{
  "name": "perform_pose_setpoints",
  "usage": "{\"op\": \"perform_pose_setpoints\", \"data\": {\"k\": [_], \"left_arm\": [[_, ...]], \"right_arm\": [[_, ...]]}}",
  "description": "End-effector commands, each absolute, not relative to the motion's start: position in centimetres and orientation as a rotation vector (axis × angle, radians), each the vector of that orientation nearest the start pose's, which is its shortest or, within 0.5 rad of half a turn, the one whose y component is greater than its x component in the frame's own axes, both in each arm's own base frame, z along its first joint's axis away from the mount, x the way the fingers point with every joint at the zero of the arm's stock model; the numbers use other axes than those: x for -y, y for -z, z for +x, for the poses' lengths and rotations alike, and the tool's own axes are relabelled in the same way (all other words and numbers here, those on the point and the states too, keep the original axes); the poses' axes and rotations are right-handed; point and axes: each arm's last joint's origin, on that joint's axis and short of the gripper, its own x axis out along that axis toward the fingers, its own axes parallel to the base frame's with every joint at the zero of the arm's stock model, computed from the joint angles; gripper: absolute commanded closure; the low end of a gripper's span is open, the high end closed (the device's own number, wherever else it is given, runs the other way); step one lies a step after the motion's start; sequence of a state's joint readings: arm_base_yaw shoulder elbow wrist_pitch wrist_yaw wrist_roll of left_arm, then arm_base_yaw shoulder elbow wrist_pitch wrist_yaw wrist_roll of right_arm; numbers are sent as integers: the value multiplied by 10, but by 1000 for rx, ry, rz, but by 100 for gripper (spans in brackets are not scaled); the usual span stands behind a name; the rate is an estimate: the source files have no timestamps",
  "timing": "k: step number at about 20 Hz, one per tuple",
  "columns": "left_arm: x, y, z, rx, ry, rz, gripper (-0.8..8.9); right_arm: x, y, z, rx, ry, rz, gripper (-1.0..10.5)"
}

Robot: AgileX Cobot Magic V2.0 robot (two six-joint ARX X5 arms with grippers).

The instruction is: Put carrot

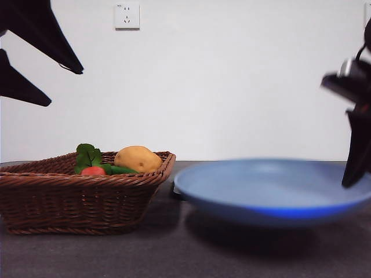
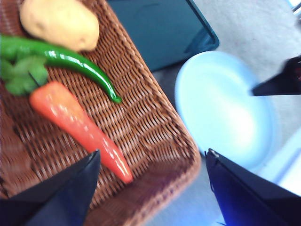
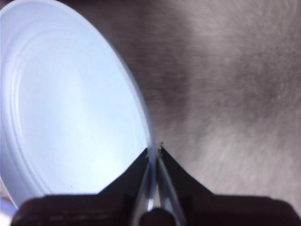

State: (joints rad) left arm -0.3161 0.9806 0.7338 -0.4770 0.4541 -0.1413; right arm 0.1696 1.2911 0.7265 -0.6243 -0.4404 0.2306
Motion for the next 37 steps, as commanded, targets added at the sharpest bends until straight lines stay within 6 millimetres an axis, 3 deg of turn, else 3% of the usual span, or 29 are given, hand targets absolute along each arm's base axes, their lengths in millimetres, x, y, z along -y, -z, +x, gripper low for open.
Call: {"op": "perform_pose_setpoints", "data": {"k": [1, 8, 15, 17, 22, 25, 29, 33, 35, 37], "left_arm": [[81, -261, 189, -766, 618, -178, 423], [110, -227, 232, -949, 395, -142, 423], [134, -194, 290, -1140, 283, -71, 425], [136, -188, 294, -1157, 266, -80, 437], [135, -185, 292, -1177, 259, -49, 667], [135, -186, 292, -1180, 294, -51, 679], [133, -215, 296, -1209, 726, -251, 679], [143, -283, 309, -1039, 1341, -530, 679], [170, -303, 305, -923, 1490, -452, 679], [204, -302, 292, -884, 1398, -293, 679]], "right_arm": [[-48, -209, 206, -1191, -417, 342, 943], [-43, -246, 175, -1025, -451, 324, 943], [-42, -248, 173, -1008, -455, 322, 943], [-42, -248, 173, -1006, -458, 317, 943], [-42, -249, 173, -1001, -461, 313, 943], [-42, -249, 173, -1000, -460, 311, 943], [-41, -248, 174, -996, -419, 290, 943], [-41, -248, 174, -995, -417, 289, 943], [-41, -249, 175, -986, -419, 289, 943], [-41, -249, 175, -978, -420, 289, 943]]}}
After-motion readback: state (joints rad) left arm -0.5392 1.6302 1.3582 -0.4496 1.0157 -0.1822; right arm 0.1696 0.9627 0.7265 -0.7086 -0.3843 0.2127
